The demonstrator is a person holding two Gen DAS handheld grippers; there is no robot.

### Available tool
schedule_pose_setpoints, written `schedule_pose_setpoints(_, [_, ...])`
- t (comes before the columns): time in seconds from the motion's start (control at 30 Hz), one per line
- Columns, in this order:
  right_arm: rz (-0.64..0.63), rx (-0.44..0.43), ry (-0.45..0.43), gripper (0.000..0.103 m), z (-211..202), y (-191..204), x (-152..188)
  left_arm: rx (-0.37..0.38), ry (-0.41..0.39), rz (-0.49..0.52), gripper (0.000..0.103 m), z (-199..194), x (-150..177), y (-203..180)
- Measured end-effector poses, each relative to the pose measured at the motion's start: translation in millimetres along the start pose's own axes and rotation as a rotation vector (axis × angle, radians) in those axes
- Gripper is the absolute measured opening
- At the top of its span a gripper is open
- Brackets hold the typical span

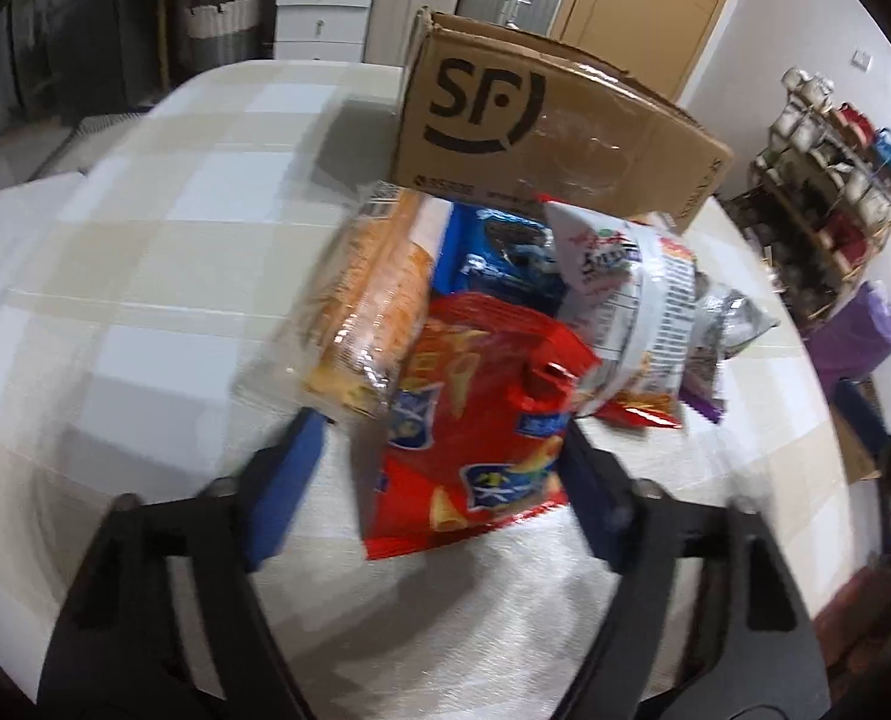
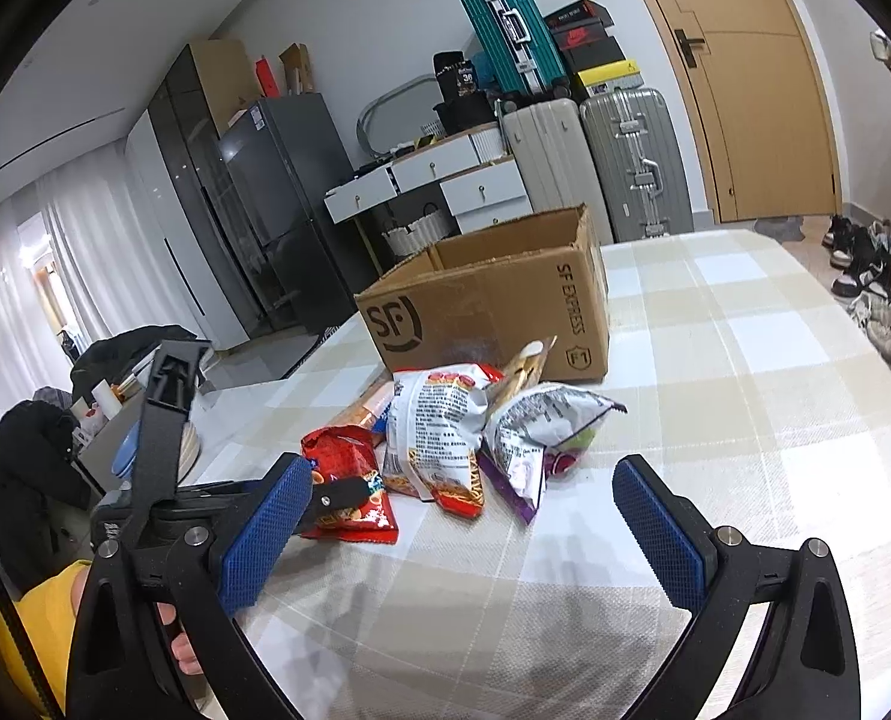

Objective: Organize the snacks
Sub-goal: 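Grasp the red chip bag with the left tool while the right tool grasps a white noodle bag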

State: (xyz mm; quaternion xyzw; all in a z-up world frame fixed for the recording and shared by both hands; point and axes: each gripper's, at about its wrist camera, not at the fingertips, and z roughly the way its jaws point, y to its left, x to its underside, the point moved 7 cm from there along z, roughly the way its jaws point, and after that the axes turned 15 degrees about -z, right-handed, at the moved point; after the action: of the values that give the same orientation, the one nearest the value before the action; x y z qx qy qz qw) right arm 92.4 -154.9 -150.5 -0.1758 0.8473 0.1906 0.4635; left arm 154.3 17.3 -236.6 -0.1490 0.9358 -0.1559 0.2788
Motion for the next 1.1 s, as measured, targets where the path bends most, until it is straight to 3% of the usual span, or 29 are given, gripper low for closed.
schedule_pose_setpoints(0.03, [0.005,-0.001,0.002,0.102,1,-1,1,0.011,0.006,0.004,0.051,0,0,-1])
schedule_pose_setpoints(0.07, [0.010,-0.004,0.003,0.102,3,-2,2,0.028,0.011,0.006,0.046,-1,2,-3])
schedule_pose_setpoints(0.17, [0.019,-0.010,0.004,0.102,5,-3,4,0.033,0.019,0.024,0.039,-1,4,-4])
schedule_pose_setpoints(0.4, [0.007,-0.007,0.001,0.102,0,2,4,0.068,0.036,0.001,0.037,-10,12,4])
schedule_pose_setpoints(0.67, [-0.020,-0.016,0.040,0.102,8,13,-4,0.121,-0.015,-0.018,0.037,-50,17,11])
schedule_pose_setpoints(0.93, [-0.054,-0.078,0.125,0.102,51,26,-24,0.165,-0.073,-0.045,0.037,-88,12,32])
schedule_pose_setpoints(1.1, [-0.093,-0.061,0.192,0.102,86,33,-35,0.176,-0.088,-0.066,0.037,-95,7,48])
